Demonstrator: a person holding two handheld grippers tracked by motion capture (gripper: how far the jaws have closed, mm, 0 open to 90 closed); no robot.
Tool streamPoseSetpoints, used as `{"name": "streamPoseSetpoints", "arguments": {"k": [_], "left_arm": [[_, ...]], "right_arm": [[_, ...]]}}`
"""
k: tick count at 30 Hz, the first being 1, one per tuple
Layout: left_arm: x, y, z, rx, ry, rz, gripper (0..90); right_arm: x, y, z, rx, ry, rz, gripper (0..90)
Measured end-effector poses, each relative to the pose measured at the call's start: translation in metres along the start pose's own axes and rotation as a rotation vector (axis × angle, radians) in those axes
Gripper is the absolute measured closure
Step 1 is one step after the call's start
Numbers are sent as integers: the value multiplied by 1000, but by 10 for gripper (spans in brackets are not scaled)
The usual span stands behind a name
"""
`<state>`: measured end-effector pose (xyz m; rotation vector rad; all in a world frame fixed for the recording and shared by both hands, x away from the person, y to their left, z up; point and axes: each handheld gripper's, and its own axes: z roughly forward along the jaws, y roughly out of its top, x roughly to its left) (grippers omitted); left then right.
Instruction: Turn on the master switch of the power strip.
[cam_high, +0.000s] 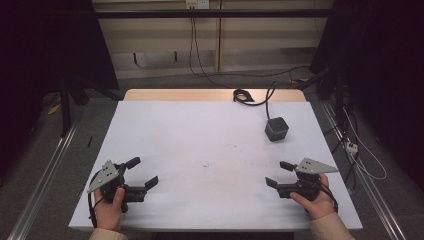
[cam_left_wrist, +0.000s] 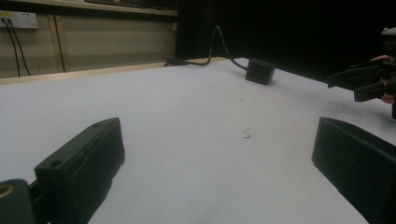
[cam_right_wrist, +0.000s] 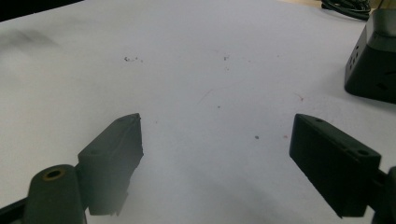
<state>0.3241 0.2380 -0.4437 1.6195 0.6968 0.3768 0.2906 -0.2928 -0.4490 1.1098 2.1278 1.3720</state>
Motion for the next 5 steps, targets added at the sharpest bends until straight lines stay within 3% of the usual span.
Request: {"name": "streamPoseSetpoints", "arguments": {"k": [5], "left_arm": [[0, 0, 1, 1, 0, 2, 20]], "right_arm": [[-2, -4, -2, 14, -7, 1, 166]]}}
